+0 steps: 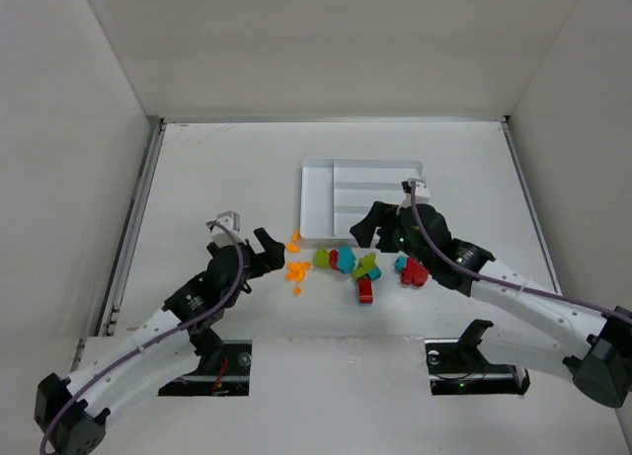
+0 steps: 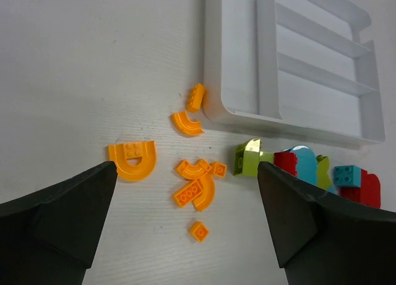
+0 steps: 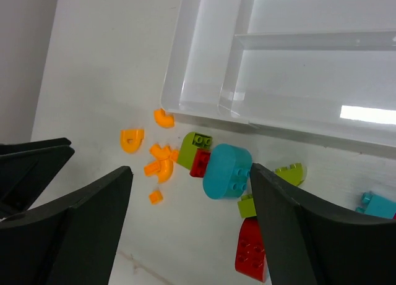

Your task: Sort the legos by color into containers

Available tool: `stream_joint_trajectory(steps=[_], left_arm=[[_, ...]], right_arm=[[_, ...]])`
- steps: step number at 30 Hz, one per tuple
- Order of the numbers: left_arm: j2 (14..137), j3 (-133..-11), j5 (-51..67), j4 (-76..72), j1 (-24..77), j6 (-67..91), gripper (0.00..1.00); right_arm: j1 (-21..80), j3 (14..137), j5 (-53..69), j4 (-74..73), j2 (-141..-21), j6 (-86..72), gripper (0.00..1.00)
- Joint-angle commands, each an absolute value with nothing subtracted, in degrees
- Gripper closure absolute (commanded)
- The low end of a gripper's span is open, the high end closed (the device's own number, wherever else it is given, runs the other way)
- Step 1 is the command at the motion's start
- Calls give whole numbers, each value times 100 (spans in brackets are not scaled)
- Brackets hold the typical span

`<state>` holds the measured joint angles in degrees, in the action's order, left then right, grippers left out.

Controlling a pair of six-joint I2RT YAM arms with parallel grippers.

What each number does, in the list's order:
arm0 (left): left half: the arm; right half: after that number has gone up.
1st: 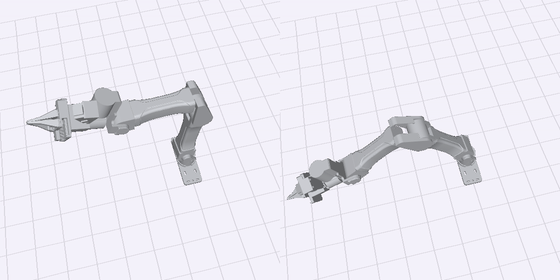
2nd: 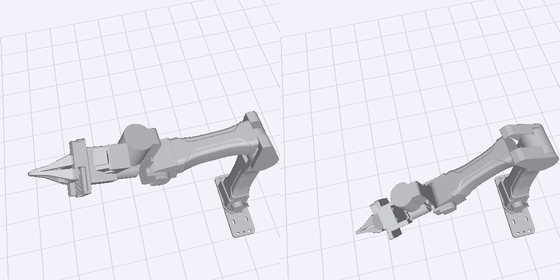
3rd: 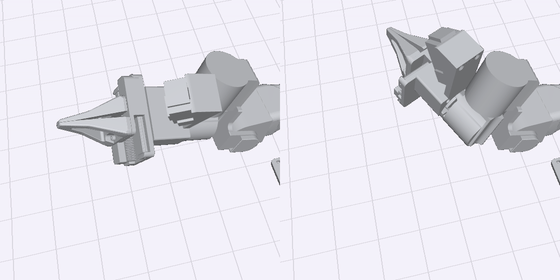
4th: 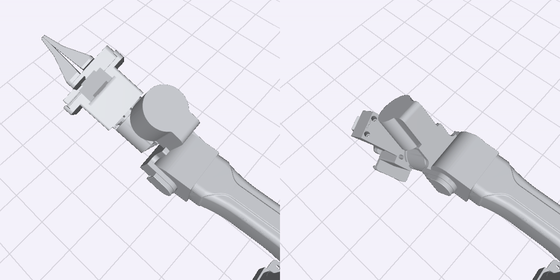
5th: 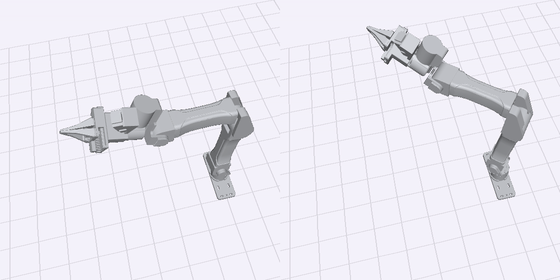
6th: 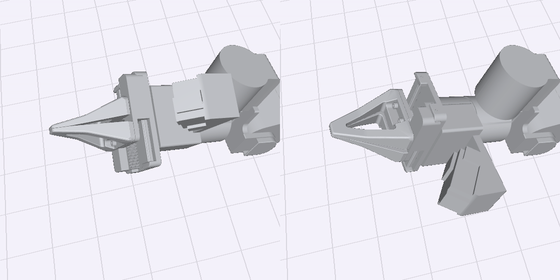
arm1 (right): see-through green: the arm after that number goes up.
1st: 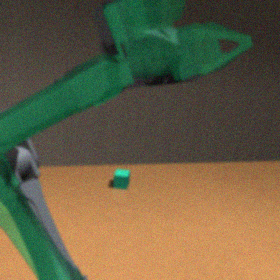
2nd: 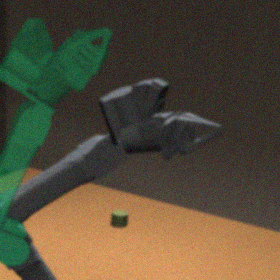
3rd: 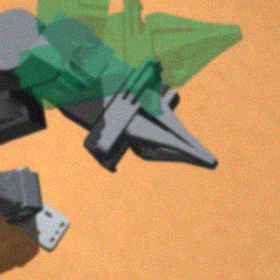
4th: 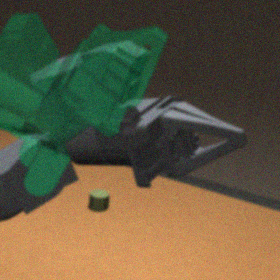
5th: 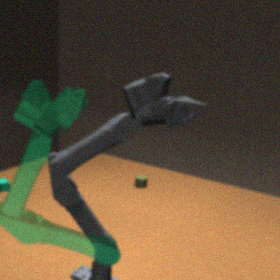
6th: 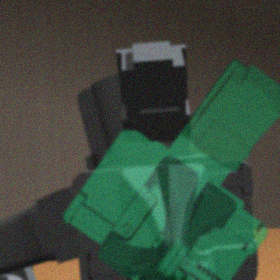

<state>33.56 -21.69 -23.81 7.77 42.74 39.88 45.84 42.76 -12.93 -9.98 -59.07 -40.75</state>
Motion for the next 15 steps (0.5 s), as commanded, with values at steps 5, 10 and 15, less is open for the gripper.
stream_joint_trajectory(steps=[5, 10, 15], left_arm=[[3858, -2057, -2224, -42, 4258, 3964, 0], [4385, -2179, -2258, -491, 4223, 3912, 0], [4623, -2285, -2320, -1080, 4284, 3700, 0]], right_arm=[[4636, 4061, -1046, -774, -5774, -3920, 48], [4636, 3894, -792, -476, -5906, -3727, 73], [4548, 3595, -369, 174, -6099, -3683, 54]])
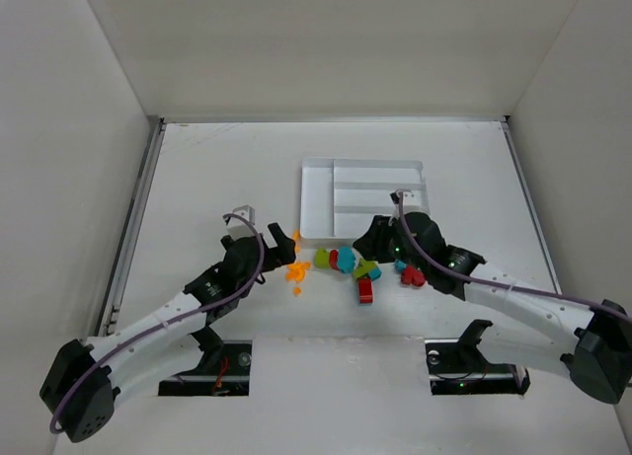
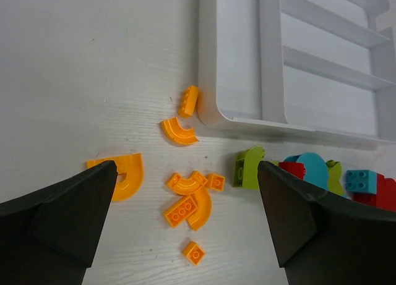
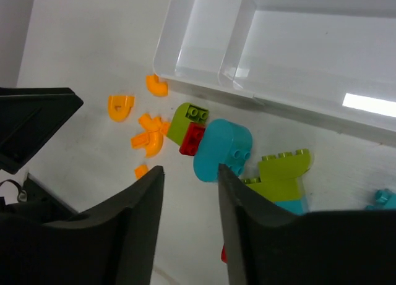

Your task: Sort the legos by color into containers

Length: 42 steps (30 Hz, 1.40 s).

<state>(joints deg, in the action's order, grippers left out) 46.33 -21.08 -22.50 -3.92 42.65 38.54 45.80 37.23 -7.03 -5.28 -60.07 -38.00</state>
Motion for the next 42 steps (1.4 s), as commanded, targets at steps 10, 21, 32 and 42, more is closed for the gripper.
stream_joint_trajectory(steps=[10, 21, 32, 42], left_arm=[[5325, -2355, -1372, -1933, 4223, 3349, 76], [5141, -2030, -862, -2663, 4855, 3068, 69], [5906, -2434, -809, -3436, 5866, 2813, 54], [5757, -2329, -791, -3516, 5735, 2804, 50]], right_arm=[[4171, 3305, -280, 510, -6417, -3612, 43], [4522, 3375, -3618, -2721, -5081, -4964, 43], [4082, 3357, -3551, -3621, -5466, -5721, 12], [4126, 3533, -3006, -3445, -6275, -5414, 12]])
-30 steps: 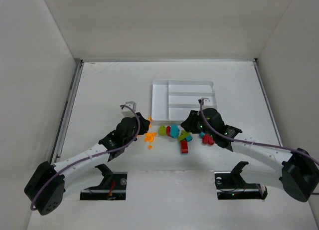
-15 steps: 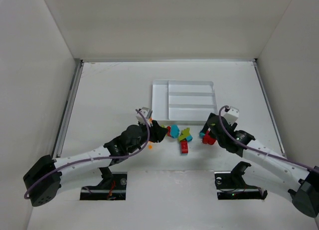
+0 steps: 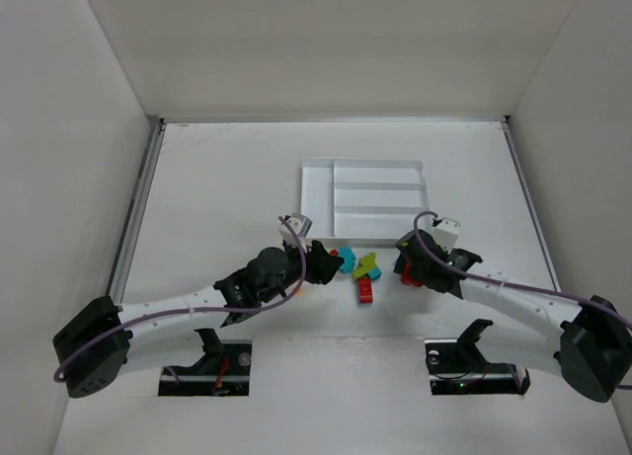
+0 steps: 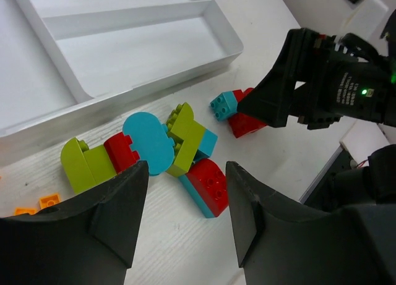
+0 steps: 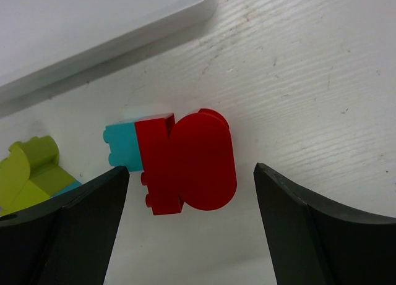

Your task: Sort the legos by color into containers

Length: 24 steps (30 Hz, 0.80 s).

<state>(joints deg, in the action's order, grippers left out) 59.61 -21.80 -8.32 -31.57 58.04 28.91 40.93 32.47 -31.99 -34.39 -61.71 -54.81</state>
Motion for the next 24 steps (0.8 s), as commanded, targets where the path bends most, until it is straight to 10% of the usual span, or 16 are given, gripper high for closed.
stream_joint_trajectory(steps=[1, 24], left_arm=[[5748, -2329, -774, -3507, 5717, 2804, 49], [5449, -2197, -132, -3454, 4882, 3322, 38]], right_arm=[[4144, 3551, -2988, -3445, -6301, -5414, 12], [4118, 4122, -2724, -3392, -7391, -4852, 29]])
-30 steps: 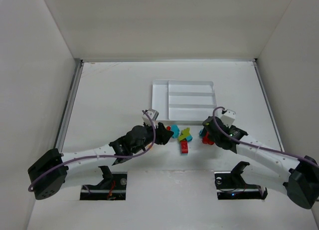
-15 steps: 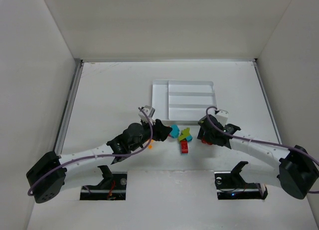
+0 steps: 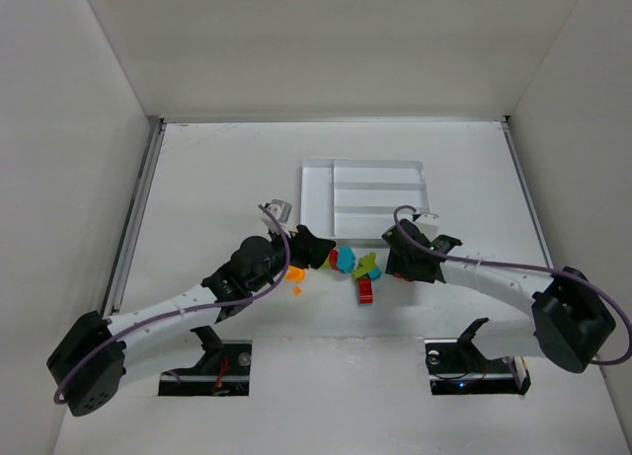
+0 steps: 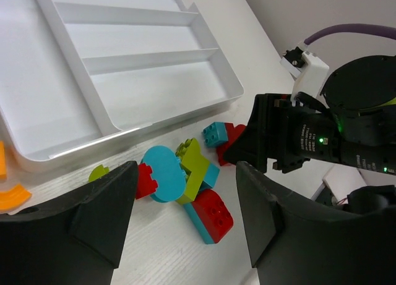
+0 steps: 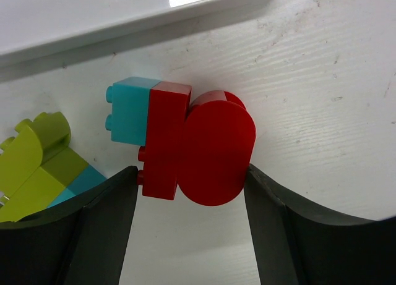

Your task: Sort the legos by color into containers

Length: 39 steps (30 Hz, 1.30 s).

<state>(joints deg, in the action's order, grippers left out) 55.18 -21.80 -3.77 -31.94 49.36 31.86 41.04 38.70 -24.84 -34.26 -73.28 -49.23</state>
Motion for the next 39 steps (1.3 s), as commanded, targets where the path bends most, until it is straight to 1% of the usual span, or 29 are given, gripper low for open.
stream_joint_trajectory(steps=[1, 3, 6, 8, 11, 16, 21, 32, 39], left_arm=[[5467, -2206, -80, -3437, 4865, 3348, 37], [5493, -2224, 8, -3410, 4838, 3401, 35], [5563, -2250, 88, -3410, 4829, 3463, 33], [5607, -2267, 114, -3410, 4838, 3498, 32], [5695, -2294, 132, -3401, 4882, 3568, 31], [5985, -2548, 325, -3401, 4926, 3665, 29], [6389, -2961, 501, -3340, 4952, 3954, 30], [6881, -3357, 721, -3305, 4952, 4623, 30], [7224, -3524, 668, -3340, 5049, 4711, 34]], right_arm=[[4118, 4166, -2759, -3410, -7444, -4825, 29], [4135, 4201, -2812, -3401, -7532, -4782, 31], [4135, 4236, -2891, -3384, -7690, -4711, 39], [4144, 4219, -2996, -3384, -7656, -4711, 40], [4170, 4114, -3120, -3428, -7349, -4764, 40], [4302, 3955, -3068, -3551, -6348, -4738, 40], [4583, 4060, -2629, -3420, -5670, -4509, 39], [5084, 4289, -1995, -2391, -5739, -4026, 39], [5234, 4368, -1811, -1917, -5818, -4017, 39]])
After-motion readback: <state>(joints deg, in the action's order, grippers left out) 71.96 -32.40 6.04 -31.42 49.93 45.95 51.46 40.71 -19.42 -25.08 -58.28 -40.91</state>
